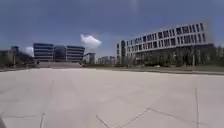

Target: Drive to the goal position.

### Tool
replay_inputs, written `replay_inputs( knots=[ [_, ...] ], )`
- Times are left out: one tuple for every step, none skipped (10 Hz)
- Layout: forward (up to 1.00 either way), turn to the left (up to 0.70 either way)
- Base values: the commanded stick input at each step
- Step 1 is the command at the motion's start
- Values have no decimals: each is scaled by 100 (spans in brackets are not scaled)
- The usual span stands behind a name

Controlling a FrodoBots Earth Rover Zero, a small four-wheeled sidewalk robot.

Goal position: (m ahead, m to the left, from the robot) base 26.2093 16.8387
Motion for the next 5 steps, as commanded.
replay_inputs(
  knots=[
    [85,34],
    [85,31],
    [85,12],
    [85,0],
    [85,0]
  ],
)
